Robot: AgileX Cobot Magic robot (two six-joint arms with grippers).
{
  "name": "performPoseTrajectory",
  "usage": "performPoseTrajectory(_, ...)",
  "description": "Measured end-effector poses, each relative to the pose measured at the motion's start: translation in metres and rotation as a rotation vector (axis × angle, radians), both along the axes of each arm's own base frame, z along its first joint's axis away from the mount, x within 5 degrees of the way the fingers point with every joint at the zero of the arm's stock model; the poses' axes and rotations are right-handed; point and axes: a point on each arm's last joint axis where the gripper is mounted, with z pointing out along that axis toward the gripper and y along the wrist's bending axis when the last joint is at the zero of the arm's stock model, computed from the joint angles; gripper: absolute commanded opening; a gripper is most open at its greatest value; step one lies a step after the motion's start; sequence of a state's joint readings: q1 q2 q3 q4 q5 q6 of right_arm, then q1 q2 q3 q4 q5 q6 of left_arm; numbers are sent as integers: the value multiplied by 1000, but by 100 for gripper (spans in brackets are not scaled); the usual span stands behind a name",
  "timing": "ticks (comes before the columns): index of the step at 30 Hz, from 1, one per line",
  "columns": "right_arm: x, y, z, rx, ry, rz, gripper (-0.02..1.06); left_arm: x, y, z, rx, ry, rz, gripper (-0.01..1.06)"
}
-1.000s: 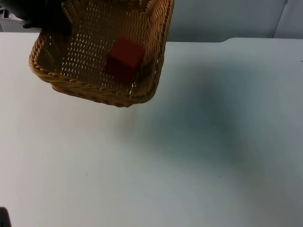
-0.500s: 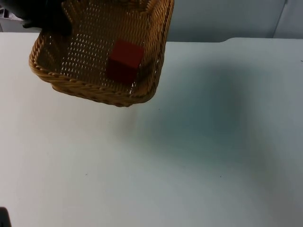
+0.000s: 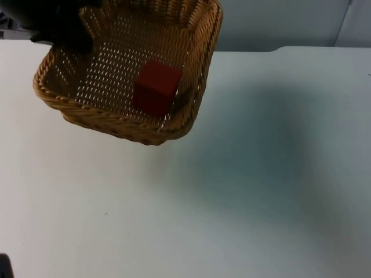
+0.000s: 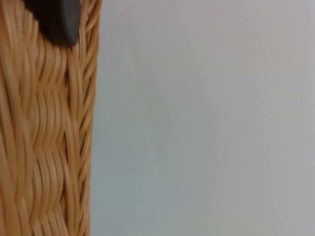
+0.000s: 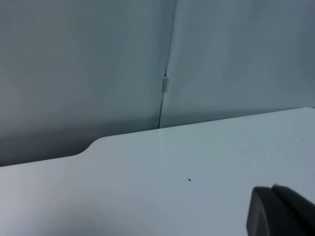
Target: Pick up the basket with the left hand and place the cube into the basket with the right hand.
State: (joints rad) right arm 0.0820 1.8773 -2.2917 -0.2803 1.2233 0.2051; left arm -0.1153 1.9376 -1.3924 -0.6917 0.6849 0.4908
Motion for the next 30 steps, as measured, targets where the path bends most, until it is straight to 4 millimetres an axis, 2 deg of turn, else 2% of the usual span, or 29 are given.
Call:
performPoseTrajectory(7,0,0,0,2,0,1,0,-9,-4,-6,-22,105,-67,0)
performPoseTrajectory(10,0,0,0,3,0,2,0,-9,-6,-23,-47,189,-58,0)
performPoseTrajectory(20,0,0,0,3,1,2,0,1,-14,-62,-162,256,7,0)
performPoseTrajectory(30,0,0,0,3,3,1,0,2,-14,-98,-143,312,-10,0)
